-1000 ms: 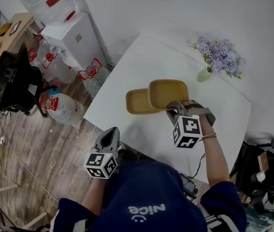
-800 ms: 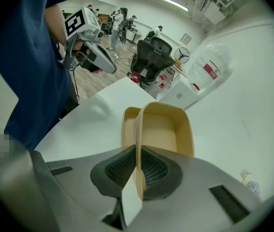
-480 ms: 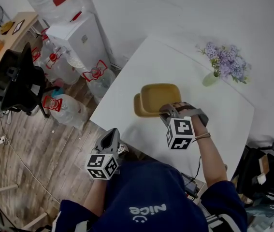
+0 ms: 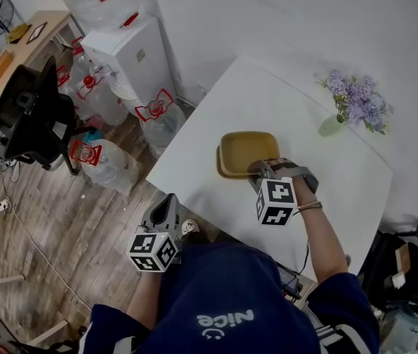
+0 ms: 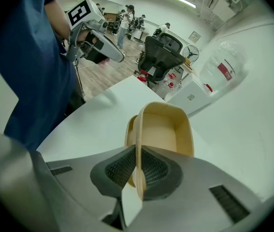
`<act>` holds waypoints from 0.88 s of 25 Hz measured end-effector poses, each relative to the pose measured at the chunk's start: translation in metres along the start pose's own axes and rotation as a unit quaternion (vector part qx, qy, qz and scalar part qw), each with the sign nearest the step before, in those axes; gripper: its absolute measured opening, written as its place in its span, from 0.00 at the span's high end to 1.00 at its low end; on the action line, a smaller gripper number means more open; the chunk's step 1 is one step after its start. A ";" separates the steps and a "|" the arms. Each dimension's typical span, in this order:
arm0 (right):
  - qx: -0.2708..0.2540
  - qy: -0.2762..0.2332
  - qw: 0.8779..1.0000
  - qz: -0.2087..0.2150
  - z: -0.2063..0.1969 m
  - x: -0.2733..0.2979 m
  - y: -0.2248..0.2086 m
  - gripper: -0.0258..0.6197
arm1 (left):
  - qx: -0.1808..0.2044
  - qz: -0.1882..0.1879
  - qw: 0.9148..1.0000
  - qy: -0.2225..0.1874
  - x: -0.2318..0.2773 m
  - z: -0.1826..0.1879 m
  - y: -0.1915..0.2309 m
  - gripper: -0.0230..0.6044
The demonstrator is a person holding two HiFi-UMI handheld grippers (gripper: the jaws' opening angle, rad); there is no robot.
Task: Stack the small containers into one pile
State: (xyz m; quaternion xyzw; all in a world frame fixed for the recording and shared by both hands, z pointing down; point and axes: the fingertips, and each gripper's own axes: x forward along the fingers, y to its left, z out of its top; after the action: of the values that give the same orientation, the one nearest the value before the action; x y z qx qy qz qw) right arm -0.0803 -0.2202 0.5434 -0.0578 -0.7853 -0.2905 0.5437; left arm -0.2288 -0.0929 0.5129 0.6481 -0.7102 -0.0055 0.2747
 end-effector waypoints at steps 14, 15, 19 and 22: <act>0.021 0.017 0.999 0.018 0.009 0.014 0.007 0.87 | -0.022 0.018 0.999 -0.018 -0.008 0.004 0.025 0.93; 0.023 0.016 0.999 0.019 0.009 0.015 0.008 0.87 | -0.022 0.017 0.999 -0.018 -0.007 0.004 0.025 0.93; 0.032 0.013 0.999 0.015 0.011 0.016 0.008 0.87 | -0.021 0.010 1.000 -0.019 -0.008 0.005 0.023 0.93; 0.036 0.014 0.999 0.013 0.011 0.015 0.007 0.87 | -0.017 0.002 1.000 -0.022 -0.009 0.007 0.021 0.93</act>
State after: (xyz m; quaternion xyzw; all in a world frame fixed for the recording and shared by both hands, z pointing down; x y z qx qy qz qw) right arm -0.0924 -0.2125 0.5567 -0.0443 -0.7866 -0.2563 0.5600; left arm -0.2503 -0.0838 0.5110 0.6419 -0.7171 -0.0312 0.2699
